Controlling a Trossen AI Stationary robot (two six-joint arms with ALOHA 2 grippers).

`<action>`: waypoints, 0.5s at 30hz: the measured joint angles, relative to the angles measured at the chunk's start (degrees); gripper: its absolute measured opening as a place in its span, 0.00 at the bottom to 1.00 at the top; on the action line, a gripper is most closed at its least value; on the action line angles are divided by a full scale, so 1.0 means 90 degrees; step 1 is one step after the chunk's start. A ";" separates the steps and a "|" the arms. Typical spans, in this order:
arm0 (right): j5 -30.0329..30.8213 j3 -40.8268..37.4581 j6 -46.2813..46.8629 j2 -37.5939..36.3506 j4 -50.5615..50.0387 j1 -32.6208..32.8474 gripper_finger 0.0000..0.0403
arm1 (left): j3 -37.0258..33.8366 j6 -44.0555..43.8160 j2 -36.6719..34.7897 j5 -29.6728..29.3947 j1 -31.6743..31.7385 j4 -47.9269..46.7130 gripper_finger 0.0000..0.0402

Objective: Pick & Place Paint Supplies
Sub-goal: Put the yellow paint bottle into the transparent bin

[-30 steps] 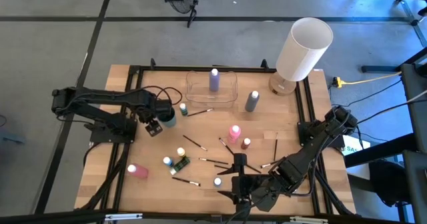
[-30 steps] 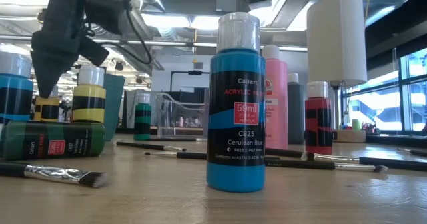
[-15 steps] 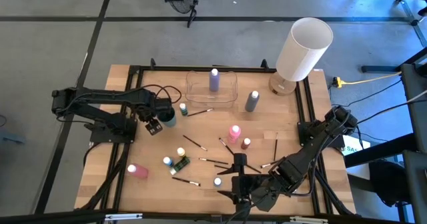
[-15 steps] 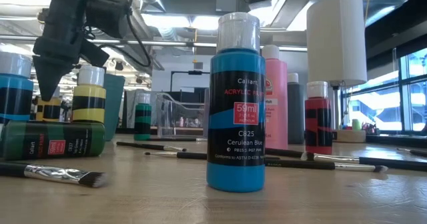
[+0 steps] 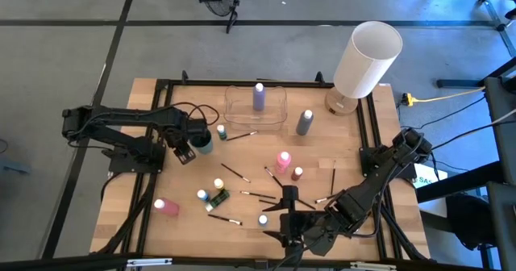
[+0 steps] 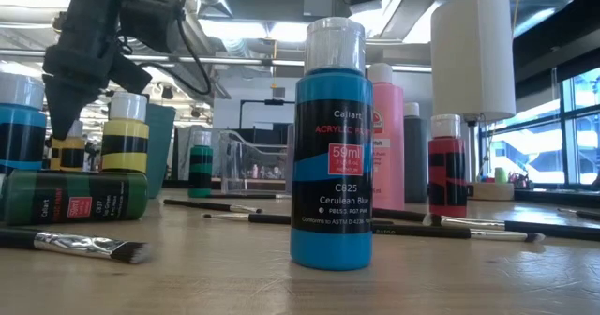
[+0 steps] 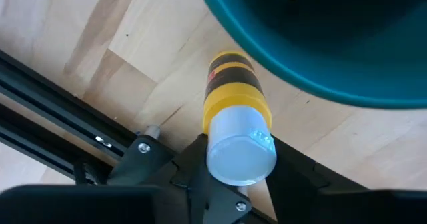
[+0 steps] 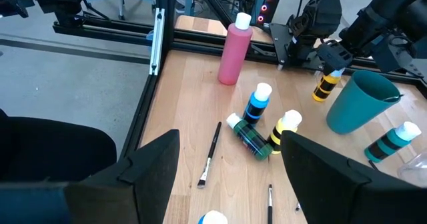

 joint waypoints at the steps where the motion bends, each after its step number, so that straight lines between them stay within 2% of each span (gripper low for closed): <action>1: -0.0001 0.0000 -0.0001 0.0000 -0.0001 0.0000 0.65 | 0.0002 0.0070 0.0000 -0.0003 0.0000 0.0000 0.28; 15: -0.0002 0.0000 -0.0002 0.0000 -0.0004 0.0000 0.65 | -0.0003 0.0127 0.0005 0.0014 0.0001 -0.0003 0.28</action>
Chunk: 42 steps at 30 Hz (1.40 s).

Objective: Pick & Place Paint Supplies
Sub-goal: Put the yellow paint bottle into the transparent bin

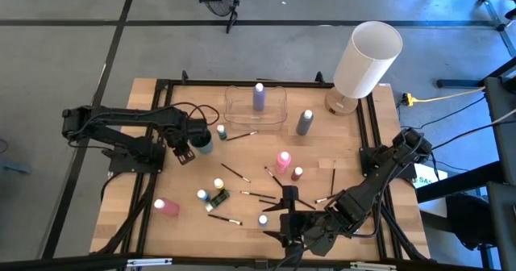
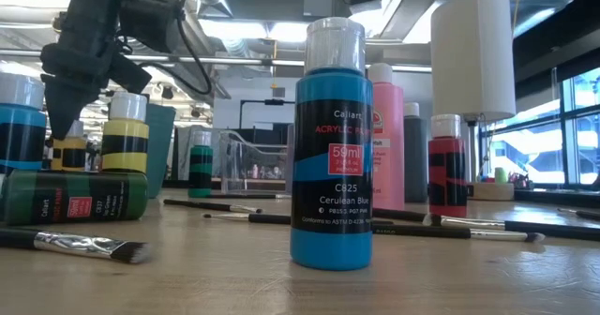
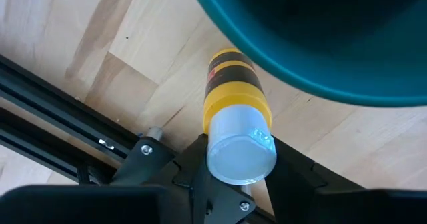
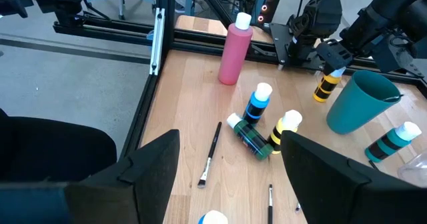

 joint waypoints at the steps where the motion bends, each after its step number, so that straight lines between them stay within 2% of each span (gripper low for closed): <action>1: 0.0000 0.0000 0.0000 0.0000 0.0000 0.0000 0.65 | 0.0000 0.0000 0.0002 0.0000 0.0002 0.0000 0.28; 15: 0.0000 0.0000 0.0000 0.0000 -0.0002 0.0000 0.65 | -0.0010 0.0000 0.0005 0.0109 0.0002 -0.0027 0.28; 36: 0.0000 0.0000 0.0000 0.0000 -0.0002 0.0000 0.65 | -0.0012 0.0078 0.0007 -0.0147 -0.0001 0.0027 0.30; 42: 0.0000 0.0000 0.0000 0.0000 -0.0002 0.0000 0.65 | -0.0012 0.0070 0.0007 -0.0101 0.0002 0.0032 0.28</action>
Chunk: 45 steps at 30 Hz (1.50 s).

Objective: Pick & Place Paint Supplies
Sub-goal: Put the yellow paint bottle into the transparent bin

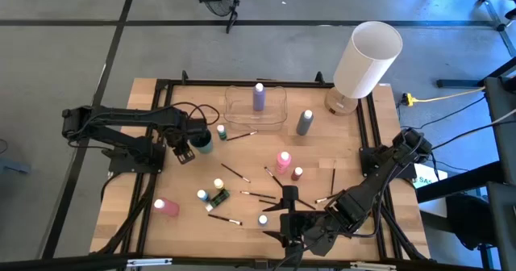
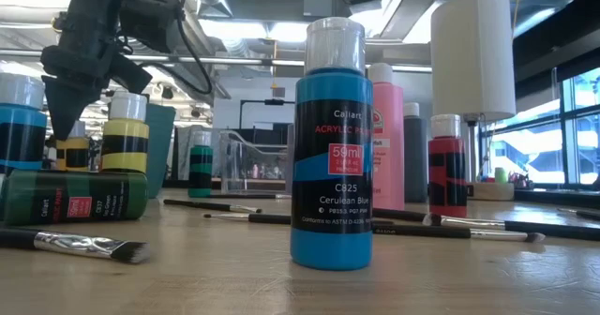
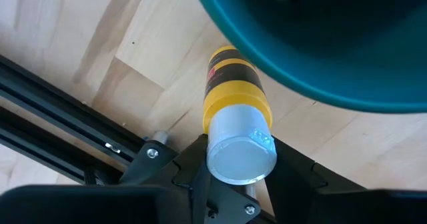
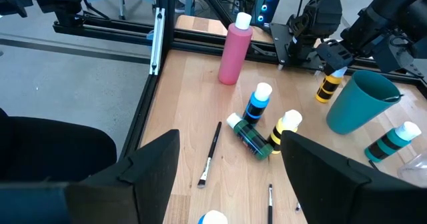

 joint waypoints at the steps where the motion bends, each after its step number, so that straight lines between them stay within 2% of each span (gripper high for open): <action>1: 0.0000 0.0000 0.0000 0.0000 0.0000 0.0000 0.65 | 0.0000 -0.0004 0.0000 0.0006 0.0000 0.0000 0.28; 12: 0.0000 0.0000 0.0000 0.0000 0.0000 0.0000 0.65 | 0.0000 -0.0024 0.0000 0.0110 0.0000 -0.0012 0.28; 22: 0.0000 0.0000 0.0000 0.0000 0.0000 -0.0001 0.65 | -0.0010 -0.0090 0.0002 0.0476 -0.0024 -0.0162 0.28; 45: 0.0000 0.0000 0.0021 0.0000 0.0002 0.0000 0.65 | 0.0299 -0.0065 0.0010 0.0283 -0.0024 0.0013 0.29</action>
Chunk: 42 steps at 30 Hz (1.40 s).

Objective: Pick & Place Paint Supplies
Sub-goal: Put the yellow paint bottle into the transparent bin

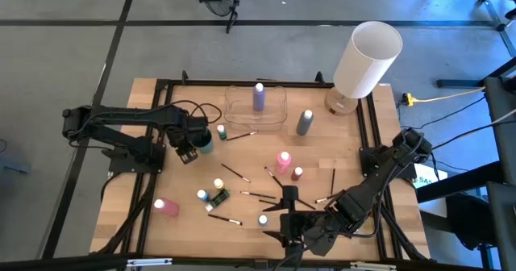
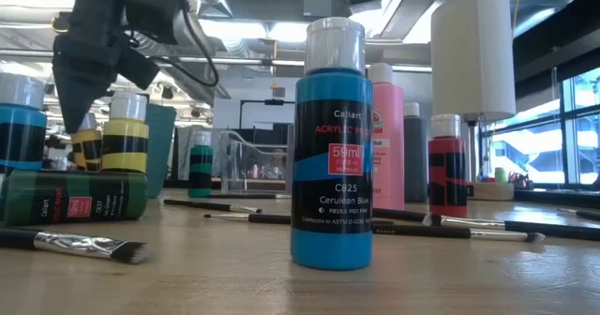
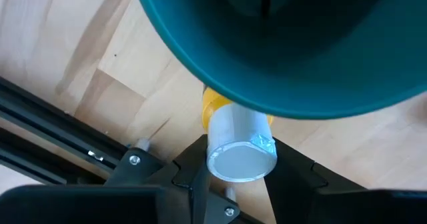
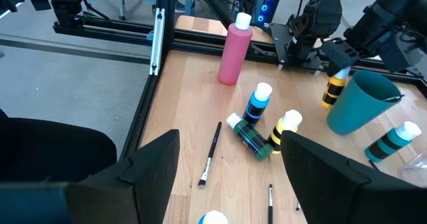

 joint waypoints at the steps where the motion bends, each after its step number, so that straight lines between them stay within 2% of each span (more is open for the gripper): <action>1: 0.0000 0.0000 0.0010 0.0000 -0.0002 -0.0002 0.65 | 0.0000 0.0000 0.0000 0.0000 0.0000 0.0002 0.29; 22: 0.0000 0.0000 0.0027 0.0000 -0.0015 0.0000 0.65 | 0.0002 -0.0127 -0.0007 0.0160 -0.0029 -0.0441 0.28; 36: 0.0000 0.0000 0.0027 0.0000 -0.0014 0.0000 0.65 | 0.0022 -0.0687 -0.0010 0.0525 -0.0940 -0.0499 0.28; 42: 0.0000 0.0000 0.0027 -0.0002 -0.0012 0.0000 0.65 | 0.0425 -0.0846 -0.0012 0.0516 -0.1241 -0.0486 0.28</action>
